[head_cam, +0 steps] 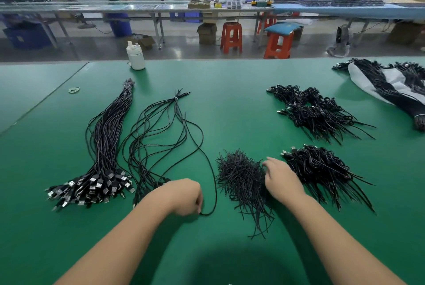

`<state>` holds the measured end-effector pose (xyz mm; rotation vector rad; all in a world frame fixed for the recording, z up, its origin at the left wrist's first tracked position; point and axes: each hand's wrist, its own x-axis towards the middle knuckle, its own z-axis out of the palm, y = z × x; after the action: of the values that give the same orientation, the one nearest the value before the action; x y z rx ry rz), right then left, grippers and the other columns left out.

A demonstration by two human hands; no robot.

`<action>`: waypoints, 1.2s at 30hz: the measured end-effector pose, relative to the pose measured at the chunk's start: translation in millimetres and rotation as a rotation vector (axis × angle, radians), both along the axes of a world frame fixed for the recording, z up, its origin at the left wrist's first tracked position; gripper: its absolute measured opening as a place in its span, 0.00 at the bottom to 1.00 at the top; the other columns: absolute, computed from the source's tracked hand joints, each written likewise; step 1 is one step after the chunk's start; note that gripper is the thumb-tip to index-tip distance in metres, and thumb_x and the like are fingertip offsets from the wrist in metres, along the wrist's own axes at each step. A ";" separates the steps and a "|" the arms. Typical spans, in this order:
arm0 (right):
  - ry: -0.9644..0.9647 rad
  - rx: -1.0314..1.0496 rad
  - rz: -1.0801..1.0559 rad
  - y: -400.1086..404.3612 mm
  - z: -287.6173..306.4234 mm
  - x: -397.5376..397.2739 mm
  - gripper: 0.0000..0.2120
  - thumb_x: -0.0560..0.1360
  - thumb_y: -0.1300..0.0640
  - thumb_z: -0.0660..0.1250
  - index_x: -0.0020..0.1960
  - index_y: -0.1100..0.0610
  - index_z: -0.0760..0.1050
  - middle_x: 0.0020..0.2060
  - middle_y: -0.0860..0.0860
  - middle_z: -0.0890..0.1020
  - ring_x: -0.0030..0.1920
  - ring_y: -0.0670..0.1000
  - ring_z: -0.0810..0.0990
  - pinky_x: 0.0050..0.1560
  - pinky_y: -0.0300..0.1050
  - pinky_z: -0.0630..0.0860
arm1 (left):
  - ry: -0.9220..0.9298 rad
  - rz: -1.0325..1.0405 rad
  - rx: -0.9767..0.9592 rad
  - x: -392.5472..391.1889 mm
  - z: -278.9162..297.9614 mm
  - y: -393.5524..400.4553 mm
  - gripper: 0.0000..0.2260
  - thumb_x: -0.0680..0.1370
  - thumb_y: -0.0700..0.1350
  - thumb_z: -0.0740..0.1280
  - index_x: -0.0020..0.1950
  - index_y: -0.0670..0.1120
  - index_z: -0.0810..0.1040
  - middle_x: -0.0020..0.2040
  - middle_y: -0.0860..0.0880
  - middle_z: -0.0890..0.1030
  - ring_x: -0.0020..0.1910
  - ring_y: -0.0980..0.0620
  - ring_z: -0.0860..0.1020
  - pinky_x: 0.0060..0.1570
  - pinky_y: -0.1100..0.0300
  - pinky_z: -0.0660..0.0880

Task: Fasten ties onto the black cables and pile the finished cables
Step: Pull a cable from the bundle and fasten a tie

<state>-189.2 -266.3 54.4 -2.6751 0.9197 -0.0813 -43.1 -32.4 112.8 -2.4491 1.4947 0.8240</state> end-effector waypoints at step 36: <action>-0.663 0.938 0.242 131.4 69.6 71.1 0.13 0.85 0.57 0.55 0.48 0.50 0.76 0.32 0.44 0.72 0.30 0.47 0.73 0.36 0.48 0.73 | 0.884 0.696 -1.313 23.5 32.8 8.9 0.05 0.76 0.45 0.72 0.48 0.45 0.86 0.39 0.53 0.83 0.37 0.59 0.77 0.44 0.67 0.74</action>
<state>-118.1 -134.9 124.0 -1.6761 0.2843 -0.3544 -19.6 -23.6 145.6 -4.0869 1.7291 1.5275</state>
